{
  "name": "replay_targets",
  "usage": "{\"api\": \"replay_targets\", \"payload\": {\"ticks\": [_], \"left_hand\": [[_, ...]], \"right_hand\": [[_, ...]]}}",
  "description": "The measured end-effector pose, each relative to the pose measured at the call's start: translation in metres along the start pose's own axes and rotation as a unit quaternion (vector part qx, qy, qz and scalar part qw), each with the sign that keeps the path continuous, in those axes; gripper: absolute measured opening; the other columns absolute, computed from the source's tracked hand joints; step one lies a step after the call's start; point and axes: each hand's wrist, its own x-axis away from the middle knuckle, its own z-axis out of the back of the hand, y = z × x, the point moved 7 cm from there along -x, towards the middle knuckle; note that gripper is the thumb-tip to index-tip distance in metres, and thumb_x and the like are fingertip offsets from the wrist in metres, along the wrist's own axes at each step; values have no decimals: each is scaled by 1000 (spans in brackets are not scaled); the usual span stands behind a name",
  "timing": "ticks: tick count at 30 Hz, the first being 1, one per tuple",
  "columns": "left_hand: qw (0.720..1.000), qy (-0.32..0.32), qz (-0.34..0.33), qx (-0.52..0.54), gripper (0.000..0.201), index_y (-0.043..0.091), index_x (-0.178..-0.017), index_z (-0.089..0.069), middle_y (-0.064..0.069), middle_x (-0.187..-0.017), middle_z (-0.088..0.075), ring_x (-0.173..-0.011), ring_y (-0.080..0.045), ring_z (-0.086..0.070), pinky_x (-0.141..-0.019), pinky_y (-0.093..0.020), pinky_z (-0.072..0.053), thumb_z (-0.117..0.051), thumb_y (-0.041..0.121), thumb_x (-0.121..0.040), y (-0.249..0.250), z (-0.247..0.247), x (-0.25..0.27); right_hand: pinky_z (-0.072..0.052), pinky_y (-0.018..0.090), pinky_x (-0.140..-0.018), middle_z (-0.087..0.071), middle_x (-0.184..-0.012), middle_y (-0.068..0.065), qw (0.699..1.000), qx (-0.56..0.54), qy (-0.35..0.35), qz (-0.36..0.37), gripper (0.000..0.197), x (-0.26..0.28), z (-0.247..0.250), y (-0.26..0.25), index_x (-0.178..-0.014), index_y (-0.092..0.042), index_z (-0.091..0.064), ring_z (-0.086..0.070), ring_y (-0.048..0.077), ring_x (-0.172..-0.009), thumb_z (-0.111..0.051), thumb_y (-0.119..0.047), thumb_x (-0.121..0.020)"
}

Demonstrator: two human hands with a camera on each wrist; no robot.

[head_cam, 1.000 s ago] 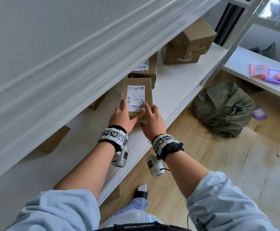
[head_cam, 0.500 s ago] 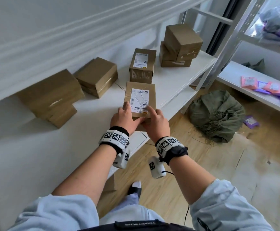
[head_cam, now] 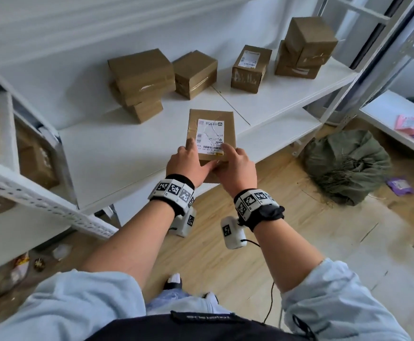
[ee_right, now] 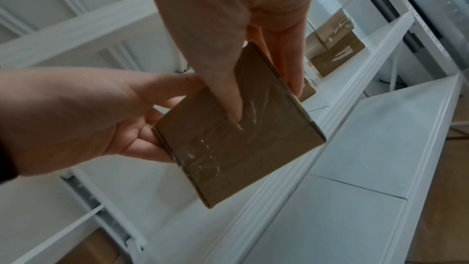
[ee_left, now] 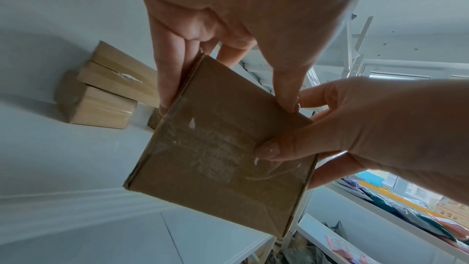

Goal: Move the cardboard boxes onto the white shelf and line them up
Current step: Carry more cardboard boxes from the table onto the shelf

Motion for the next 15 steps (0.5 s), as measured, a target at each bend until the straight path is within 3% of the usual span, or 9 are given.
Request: {"api": "replay_targets", "payload": {"ticks": [10, 15], "left_hand": [[999, -2, 43, 6, 90, 11, -145, -31, -19, -120, -59, -107, -36, -61, -84, -40, -50, -57, 71, -83, -78, 4, 87], [998, 4, 63, -4, 86, 12, -137, -40, -14, -115, -63, -100, -33, -64, -76, -36, -51, -57, 74, -80, -151, 16, 130]], "right_hand": [[-56, 39, -68, -65, -102, 12, 999, 1, -26, 35, 50, 85, -35, -54, -127, -21, -62, -67, 37, -79, -70, -27, -78], [-56, 38, -70, -64, -105, 9, 997, 13, -58, 40, 52, 134, -85, -100, -130, -26, -58, -67, 36, -83, -71, -27, -80]]}}
